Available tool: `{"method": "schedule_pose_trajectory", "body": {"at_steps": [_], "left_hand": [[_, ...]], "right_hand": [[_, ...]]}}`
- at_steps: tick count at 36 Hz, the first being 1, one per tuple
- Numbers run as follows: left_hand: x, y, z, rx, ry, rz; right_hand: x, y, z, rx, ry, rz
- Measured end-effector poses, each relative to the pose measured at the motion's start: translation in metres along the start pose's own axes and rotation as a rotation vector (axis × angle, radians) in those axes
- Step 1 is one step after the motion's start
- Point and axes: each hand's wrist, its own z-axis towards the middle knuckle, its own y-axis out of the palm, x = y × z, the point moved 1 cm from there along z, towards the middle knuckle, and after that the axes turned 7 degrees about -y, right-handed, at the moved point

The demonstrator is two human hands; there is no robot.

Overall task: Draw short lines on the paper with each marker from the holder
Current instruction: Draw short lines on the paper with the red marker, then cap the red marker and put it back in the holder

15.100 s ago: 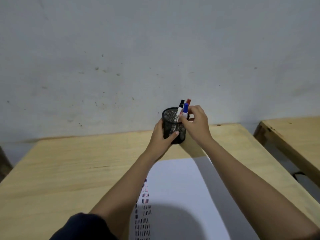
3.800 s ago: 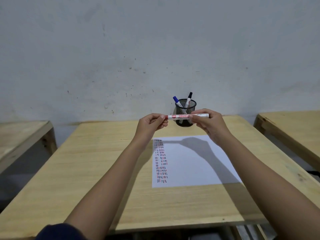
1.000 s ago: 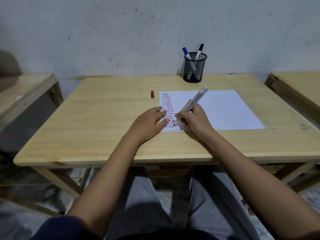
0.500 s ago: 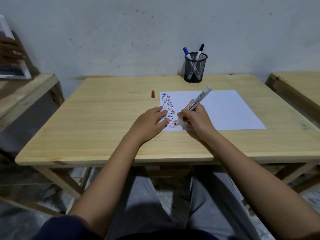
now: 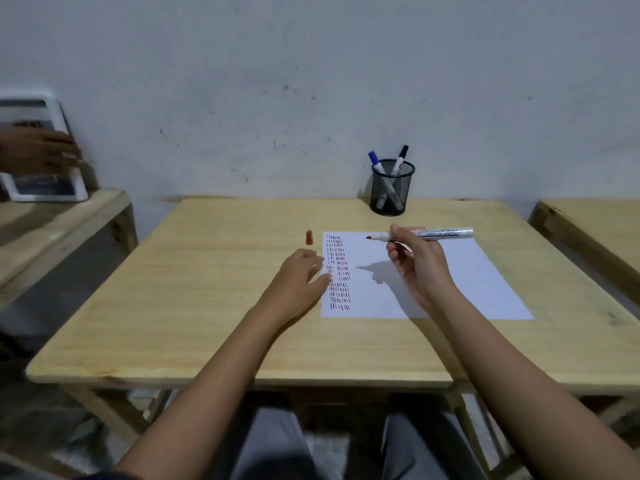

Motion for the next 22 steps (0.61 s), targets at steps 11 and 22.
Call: {"method": "schedule_pose_trajectory", "body": {"at_steps": [11, 22], "left_hand": [[0.009, -0.006, 0.062, 0.156, -0.128, 0.029], [0.027, -0.005, 0.084, 0.235, -0.235, -0.442]], "right_hand": [[-0.003, -0.001, 0.036, 0.055, 0.049, 0.035], [-0.010, 0.007, 0.054, 0.039, 0.034, 0.075]]}}
